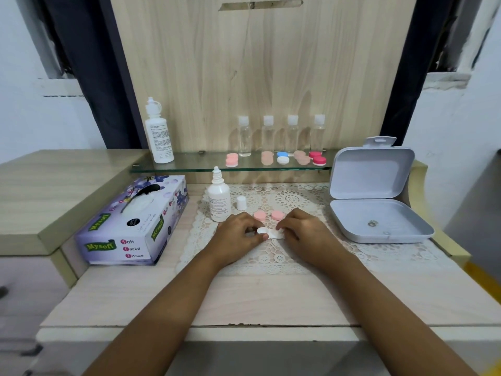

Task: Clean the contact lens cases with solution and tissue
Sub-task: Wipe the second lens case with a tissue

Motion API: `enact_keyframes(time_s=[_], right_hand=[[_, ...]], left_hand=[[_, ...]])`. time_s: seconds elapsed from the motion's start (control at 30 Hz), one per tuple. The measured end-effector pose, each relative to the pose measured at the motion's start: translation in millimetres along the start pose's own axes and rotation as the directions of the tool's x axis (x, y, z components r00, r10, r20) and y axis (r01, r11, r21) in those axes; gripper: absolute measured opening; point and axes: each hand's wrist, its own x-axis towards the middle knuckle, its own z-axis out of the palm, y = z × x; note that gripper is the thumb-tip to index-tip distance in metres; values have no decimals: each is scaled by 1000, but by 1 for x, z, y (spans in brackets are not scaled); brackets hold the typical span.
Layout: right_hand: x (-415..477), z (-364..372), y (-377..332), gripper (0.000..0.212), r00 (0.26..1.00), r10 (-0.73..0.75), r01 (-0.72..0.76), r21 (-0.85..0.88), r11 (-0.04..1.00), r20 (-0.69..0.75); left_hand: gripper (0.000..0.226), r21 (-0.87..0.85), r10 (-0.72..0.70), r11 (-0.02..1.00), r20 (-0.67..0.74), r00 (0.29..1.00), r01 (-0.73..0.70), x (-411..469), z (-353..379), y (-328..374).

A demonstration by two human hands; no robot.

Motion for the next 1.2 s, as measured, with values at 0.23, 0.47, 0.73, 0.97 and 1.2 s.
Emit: enact_keyframes(time_s=[0.23,0.47,0.73,0.97,1.2], right_hand=[[-3,-2,-4,22,999,-13,13,-3,1000,49],[1,-1,-1,18,999,-8,6,28,1000,47],[-1,0,0,23,998,8,-7,-12,1000,65],[3,2,-2,26,993,25,-16,-71,997,119],[-2,0,1,18,997,49,-54,71,996,65]], left_hand=[[24,4,9,1000,-4,1000,-9,-1,1,-1],[26,18,11,1000,-11,1000,-11,-1,0,2],[26,-1,9,1000,-7,1000,-9,-2,-1,5],[27,2,11,1000,-18,1000,-11,-3,-1,5],[27,5,33,999,-15,999,-33,-3,-1,5]])
